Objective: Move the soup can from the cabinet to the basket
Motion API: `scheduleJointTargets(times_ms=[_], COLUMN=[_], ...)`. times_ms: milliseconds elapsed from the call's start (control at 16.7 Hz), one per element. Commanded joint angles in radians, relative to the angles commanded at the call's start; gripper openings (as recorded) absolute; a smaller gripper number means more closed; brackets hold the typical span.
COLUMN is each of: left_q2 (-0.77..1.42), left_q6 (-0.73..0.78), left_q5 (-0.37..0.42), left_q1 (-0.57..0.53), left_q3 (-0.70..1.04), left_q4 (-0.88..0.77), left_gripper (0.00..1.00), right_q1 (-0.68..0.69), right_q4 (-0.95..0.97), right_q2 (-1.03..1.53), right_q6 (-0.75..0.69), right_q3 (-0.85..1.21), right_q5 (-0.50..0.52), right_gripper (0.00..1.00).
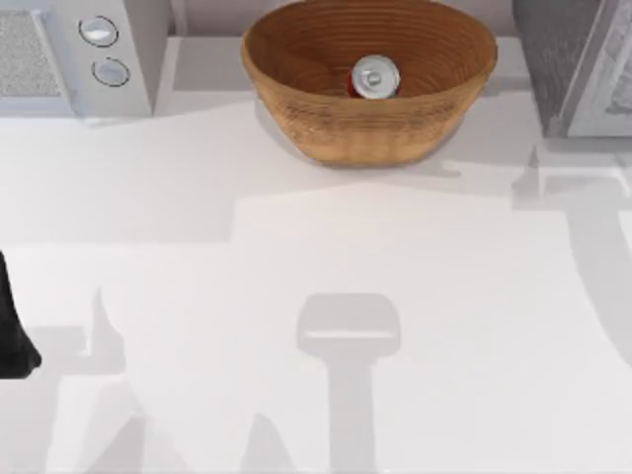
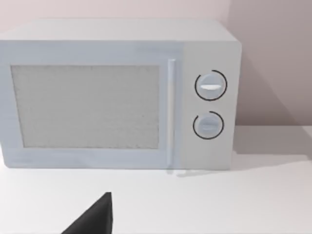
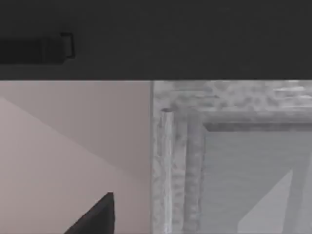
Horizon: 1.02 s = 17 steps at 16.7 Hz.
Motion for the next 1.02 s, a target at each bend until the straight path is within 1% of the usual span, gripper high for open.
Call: scheduleJointTargets(times_ms=[360,600,780,1020], left_q2=[0.0,0.0,0.0,0.0], left_q6=[0.0,0.0,0.0,0.0], left_q5=[0.0,0.0,0.0,0.0], left_q1=[0.0,0.0,0.0,0.0], left_q3=[0.0,0.0,0.0,0.0], left_q4=[0.0,0.0,0.0,0.0], left_gripper=[1.0,1.0,1.0,1.0], right_q1=[-0.108,-0.17,-0.203,-0.217], right_q4=[0.121,0.193,0.232,0.248], right_q2=[-0.439,-0.694,-0.822,-0.872], right_q6=[-0.002,-0.004,-0.005,-0.006], right_q3=[-0.609,-0.933,-1.08,-1.132], right_q5=[-0.123,-0.196,-0.235,-0.251], right_gripper=[1.0,1.0,1.0,1.0])
